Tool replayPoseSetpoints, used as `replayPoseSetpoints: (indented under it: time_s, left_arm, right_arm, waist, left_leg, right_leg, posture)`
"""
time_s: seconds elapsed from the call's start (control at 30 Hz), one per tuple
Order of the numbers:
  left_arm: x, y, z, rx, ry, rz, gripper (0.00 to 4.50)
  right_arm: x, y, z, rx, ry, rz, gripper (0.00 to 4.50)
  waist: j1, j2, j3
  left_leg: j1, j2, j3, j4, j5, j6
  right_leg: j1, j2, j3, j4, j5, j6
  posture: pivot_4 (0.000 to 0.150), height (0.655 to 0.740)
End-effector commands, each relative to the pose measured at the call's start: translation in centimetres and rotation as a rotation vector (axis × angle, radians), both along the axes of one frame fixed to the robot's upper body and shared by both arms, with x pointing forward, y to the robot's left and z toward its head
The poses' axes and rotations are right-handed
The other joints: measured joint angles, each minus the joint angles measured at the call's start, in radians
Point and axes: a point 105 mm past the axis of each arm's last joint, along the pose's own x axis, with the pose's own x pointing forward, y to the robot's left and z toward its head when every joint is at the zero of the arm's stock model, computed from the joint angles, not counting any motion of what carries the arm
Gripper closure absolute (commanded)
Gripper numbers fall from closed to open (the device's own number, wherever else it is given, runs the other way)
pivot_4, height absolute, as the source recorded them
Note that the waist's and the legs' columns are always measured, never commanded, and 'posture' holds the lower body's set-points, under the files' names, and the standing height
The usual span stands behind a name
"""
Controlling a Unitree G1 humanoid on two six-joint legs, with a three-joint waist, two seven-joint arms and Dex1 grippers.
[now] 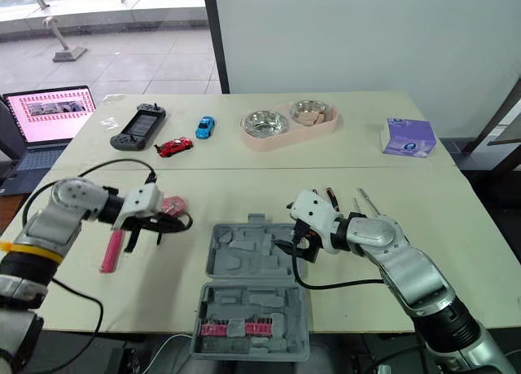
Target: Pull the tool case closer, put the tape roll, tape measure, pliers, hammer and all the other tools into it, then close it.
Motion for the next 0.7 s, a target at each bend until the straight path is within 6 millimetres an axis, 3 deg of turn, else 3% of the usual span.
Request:
replayPoseSetpoints:
  time_s: [0.03,0.17,0.3,0.7]
  left_arm:
    - [0.4,-1.2,-1.2,0.011,0.02,-0.058,4.48]
    - [1.1,-3.1,-2.1,-0.023,0.058,-0.103,4.48]
    - [1.1,-3.2,-3.1,0.015,0.071,-0.143,4.48]
    - [0.7,-4.6,-3.7,0.011,0.083,-0.218,4.48]
  right_arm:
    - [0.2,0.2,1.1,0.012,-0.057,-0.004,0.0]
    - [0.2,0.2,1.0,0.014,-0.06,-0.019,0.0]
    - [0.0,0.3,0.9,0.007,-0.063,-0.023,0.0]
    - [-0.3,-0.4,0.7,-0.011,-0.053,-0.071,0.0]
  waist:
    - [-0.002,0.0,0.0]
    - [-0.002,0.0,0.0]
    - [-0.001,0.0,0.0]
    - [0.001,0.0,0.0]
  left_leg:
    - [0.0,0.0,0.0,0.0,0.0,0.0]
    - [-0.001,0.0,0.0,0.0,0.0,0.0]
    - [-0.001,0.0,0.0,0.002,0.0,0.0]
    - [-0.002,0.0,0.0,0.002,0.0,0.0]
  right_leg:
    - [0.0,0.0,0.0,0.0,0.0,0.0]
    - [-0.001,0.0,0.0,0.001,0.0,0.0]
    - [-0.001,0.0,0.0,0.001,0.0,0.0]
    - [-0.002,0.0,0.0,0.002,0.0,0.0]
  posture:
    - [0.15,0.736]
    - [0.15,0.736]
    - [0.15,0.736]
    - [0.15,0.736]
